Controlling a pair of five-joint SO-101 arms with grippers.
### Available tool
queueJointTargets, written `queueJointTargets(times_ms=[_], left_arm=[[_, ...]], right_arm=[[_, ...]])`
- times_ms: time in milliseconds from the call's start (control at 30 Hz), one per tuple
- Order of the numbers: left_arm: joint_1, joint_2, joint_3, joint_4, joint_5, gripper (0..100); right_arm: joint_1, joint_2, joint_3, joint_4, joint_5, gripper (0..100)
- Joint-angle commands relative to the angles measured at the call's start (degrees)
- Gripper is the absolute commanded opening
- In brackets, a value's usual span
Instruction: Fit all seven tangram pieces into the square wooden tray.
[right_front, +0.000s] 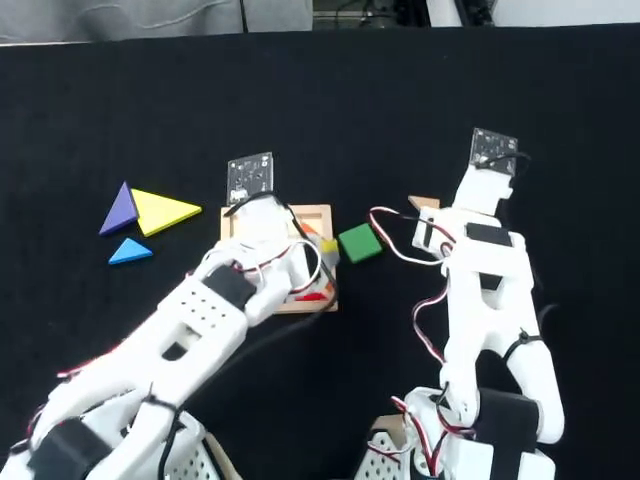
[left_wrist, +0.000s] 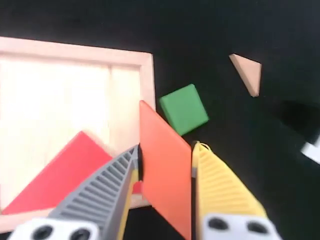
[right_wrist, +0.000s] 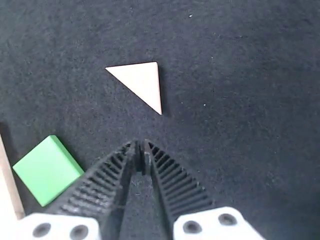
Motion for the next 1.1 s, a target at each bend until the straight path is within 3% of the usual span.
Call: queueJointTargets(times_ms=[0,167,467,567,733,1067], left_arm=[[-1.27,7.30,-2.86,-2.11,0.18,21],[-1.27,12.48,-6.55,-1.32,0.18,21],[-1.71,10.37,-6.29,-0.97,0.00,21],[-5.93,8.70,-6.46,0.62,-0.79,21],[-14.73,10.46,-6.73,-6.33,-4.40,21],[-12.88,24.26,-13.32,-7.47,-4.22,21]], right_arm=[[0.79,-2.24,-4.53,-1.05,-0.44,1.3],[0.62,-2.24,-4.53,-1.05,-0.35,1.4],[0.44,-2.33,-4.53,-1.05,-0.35,1.4],[0.44,-2.42,-4.44,-1.05,-0.35,1.4],[0.26,-2.15,-4.53,-1.05,-0.35,1.4],[-0.88,-2.15,-4.44,-1.05,-0.26,1.5]])
